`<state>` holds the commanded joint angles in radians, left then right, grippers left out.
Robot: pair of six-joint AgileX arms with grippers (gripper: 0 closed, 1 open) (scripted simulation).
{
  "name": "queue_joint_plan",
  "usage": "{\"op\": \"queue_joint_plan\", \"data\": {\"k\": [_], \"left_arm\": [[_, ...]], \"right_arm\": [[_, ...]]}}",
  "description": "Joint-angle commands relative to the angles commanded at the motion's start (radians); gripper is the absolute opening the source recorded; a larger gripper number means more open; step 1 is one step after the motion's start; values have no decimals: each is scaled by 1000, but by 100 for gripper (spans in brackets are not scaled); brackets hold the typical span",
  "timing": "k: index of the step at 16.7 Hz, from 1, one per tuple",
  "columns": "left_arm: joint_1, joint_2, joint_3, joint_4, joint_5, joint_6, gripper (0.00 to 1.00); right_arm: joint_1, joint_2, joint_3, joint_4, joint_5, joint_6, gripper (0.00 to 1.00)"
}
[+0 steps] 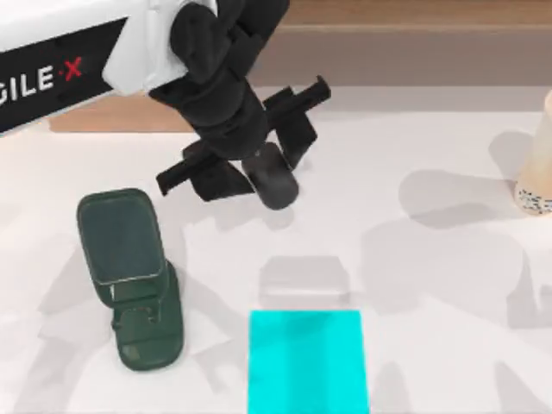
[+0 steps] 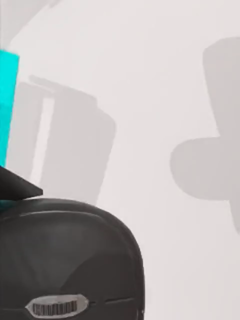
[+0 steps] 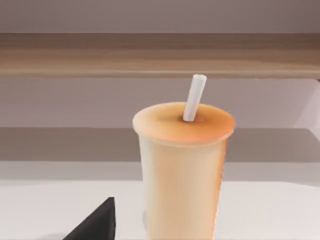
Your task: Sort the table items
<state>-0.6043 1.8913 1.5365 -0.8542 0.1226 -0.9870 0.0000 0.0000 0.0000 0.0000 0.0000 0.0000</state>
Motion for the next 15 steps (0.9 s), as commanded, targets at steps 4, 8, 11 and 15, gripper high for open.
{"op": "queue_joint_plan", "data": {"k": [4,8,11,15], "left_arm": [[-253,79,-84,-44,-72,35,0],[-351,125,-145,-91,-126,75,0],[-351,125,-145,-91,-126,75,0],[-349,132,-157,-70,-125,76,0]], "right_arm": [[0,0,0,0,0,0,100],[0,0,0,0,0,0,100],[0,0,0,0,0,0,100],[0,0,0,0,0,0,100]]}}
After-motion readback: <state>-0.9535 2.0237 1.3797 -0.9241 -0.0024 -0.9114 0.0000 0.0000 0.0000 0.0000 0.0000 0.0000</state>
